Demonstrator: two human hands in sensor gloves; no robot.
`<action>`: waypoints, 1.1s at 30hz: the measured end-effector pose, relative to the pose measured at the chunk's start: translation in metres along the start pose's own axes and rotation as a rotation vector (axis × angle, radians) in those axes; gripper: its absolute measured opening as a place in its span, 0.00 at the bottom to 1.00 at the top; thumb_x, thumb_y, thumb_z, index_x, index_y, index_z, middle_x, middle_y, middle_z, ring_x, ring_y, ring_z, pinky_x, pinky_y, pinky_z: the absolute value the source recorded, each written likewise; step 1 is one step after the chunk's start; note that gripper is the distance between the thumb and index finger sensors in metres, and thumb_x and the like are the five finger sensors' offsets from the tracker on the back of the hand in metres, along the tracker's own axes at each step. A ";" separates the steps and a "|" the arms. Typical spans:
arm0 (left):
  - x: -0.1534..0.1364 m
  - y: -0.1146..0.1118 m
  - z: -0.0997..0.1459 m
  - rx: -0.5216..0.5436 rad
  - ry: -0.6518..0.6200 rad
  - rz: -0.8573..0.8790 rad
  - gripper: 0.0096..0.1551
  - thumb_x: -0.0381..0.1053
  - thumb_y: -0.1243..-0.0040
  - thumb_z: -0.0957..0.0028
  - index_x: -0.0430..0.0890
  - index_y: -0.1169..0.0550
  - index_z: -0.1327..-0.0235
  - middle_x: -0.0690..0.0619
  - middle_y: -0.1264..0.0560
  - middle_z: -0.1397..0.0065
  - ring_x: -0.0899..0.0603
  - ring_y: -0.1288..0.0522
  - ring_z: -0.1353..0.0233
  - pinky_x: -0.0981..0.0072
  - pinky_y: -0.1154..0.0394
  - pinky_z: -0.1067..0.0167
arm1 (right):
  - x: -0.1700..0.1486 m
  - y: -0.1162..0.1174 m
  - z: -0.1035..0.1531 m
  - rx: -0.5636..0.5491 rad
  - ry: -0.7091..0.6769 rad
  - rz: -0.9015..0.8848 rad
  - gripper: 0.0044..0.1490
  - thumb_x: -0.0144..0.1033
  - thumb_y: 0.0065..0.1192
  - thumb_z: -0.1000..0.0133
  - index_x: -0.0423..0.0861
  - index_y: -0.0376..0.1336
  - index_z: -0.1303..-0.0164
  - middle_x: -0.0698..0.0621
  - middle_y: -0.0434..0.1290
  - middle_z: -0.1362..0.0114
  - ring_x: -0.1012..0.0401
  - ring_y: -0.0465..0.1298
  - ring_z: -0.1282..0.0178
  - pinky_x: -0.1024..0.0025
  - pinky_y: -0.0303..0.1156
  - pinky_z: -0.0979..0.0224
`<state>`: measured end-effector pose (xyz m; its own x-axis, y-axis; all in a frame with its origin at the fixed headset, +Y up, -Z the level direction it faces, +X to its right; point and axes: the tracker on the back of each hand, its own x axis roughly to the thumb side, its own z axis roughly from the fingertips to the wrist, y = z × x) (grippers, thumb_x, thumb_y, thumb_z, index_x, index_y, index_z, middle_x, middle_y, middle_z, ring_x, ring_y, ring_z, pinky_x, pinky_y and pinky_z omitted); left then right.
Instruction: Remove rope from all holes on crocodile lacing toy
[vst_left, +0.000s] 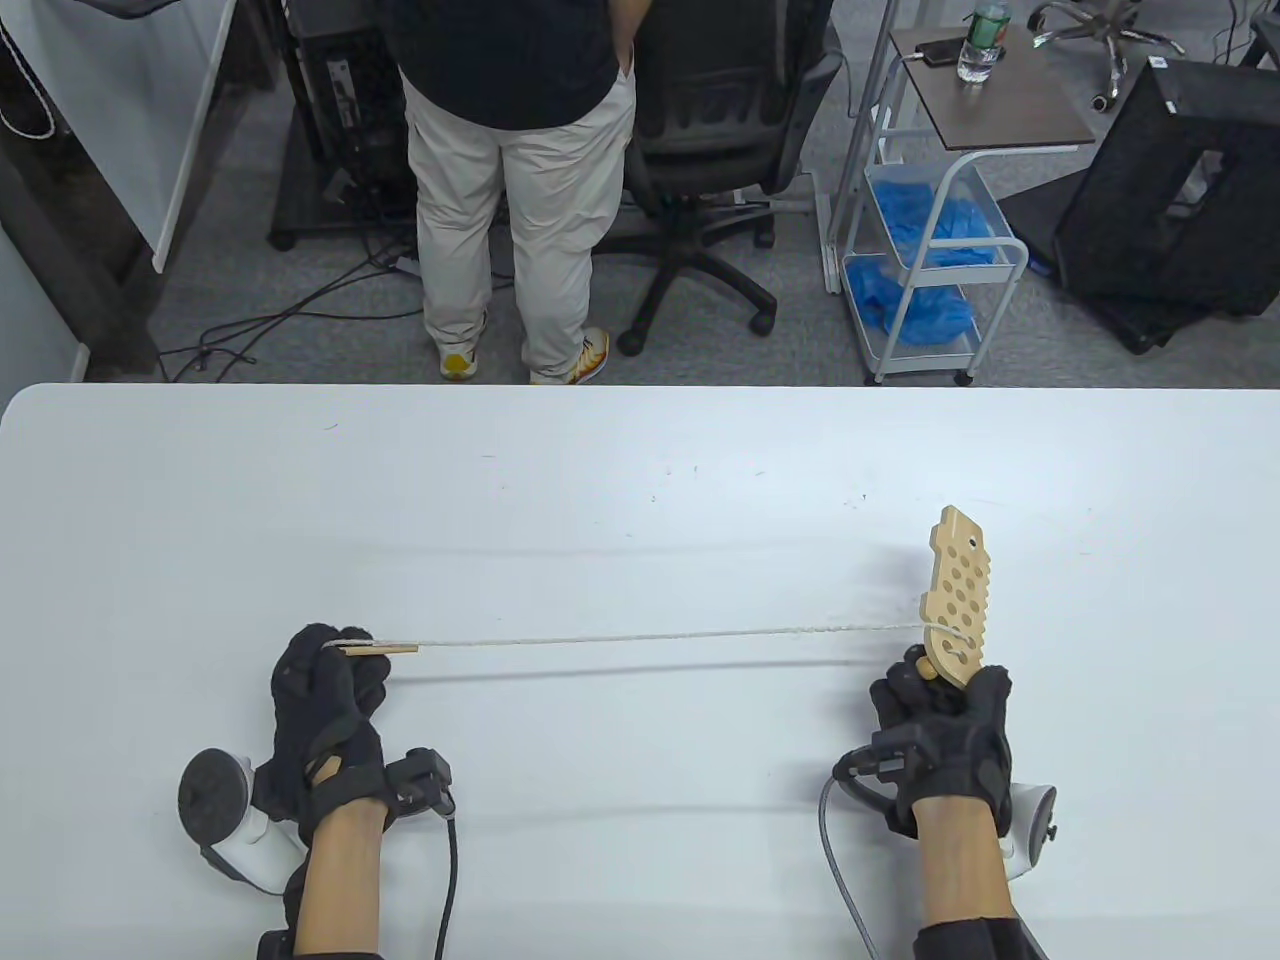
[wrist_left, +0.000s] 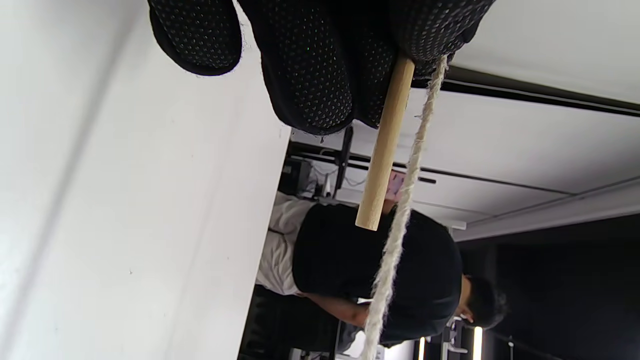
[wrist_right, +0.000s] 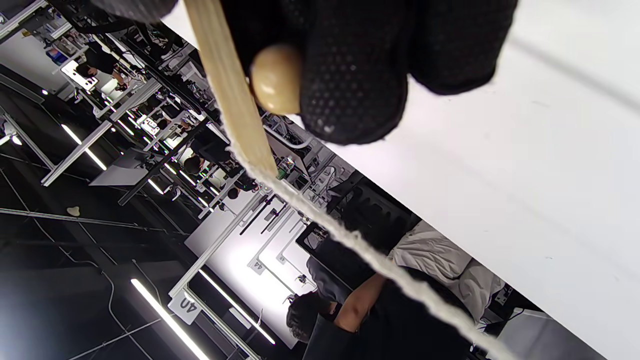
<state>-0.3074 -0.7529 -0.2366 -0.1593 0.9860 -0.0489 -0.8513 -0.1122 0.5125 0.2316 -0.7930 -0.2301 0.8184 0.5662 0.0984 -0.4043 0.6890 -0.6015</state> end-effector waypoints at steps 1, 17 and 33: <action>0.000 0.000 0.000 0.001 0.004 0.008 0.23 0.53 0.44 0.40 0.66 0.30 0.31 0.61 0.20 0.35 0.54 0.19 0.39 0.46 0.27 0.30 | 0.000 0.000 0.000 0.001 0.000 -0.001 0.32 0.52 0.51 0.44 0.38 0.63 0.43 0.37 0.72 0.38 0.51 0.80 0.53 0.45 0.73 0.41; 0.003 -0.017 0.006 -0.052 -0.047 -0.066 0.23 0.55 0.43 0.42 0.64 0.27 0.33 0.60 0.17 0.41 0.54 0.17 0.45 0.46 0.26 0.32 | -0.015 0.014 0.003 0.128 -0.028 0.182 0.32 0.51 0.52 0.43 0.37 0.64 0.43 0.36 0.73 0.39 0.50 0.80 0.54 0.44 0.73 0.42; 0.029 -0.066 0.035 -0.189 -0.422 -0.441 0.22 0.55 0.37 0.47 0.61 0.22 0.38 0.58 0.13 0.48 0.52 0.15 0.50 0.44 0.24 0.36 | -0.060 0.046 0.025 0.458 -0.005 0.558 0.33 0.49 0.56 0.45 0.33 0.67 0.47 0.32 0.76 0.44 0.48 0.81 0.59 0.41 0.73 0.47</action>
<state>-0.2380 -0.7127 -0.2420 0.4038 0.9038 0.1415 -0.8717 0.3331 0.3594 0.1543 -0.7841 -0.2437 0.4386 0.8904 -0.1216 -0.8930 0.4166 -0.1703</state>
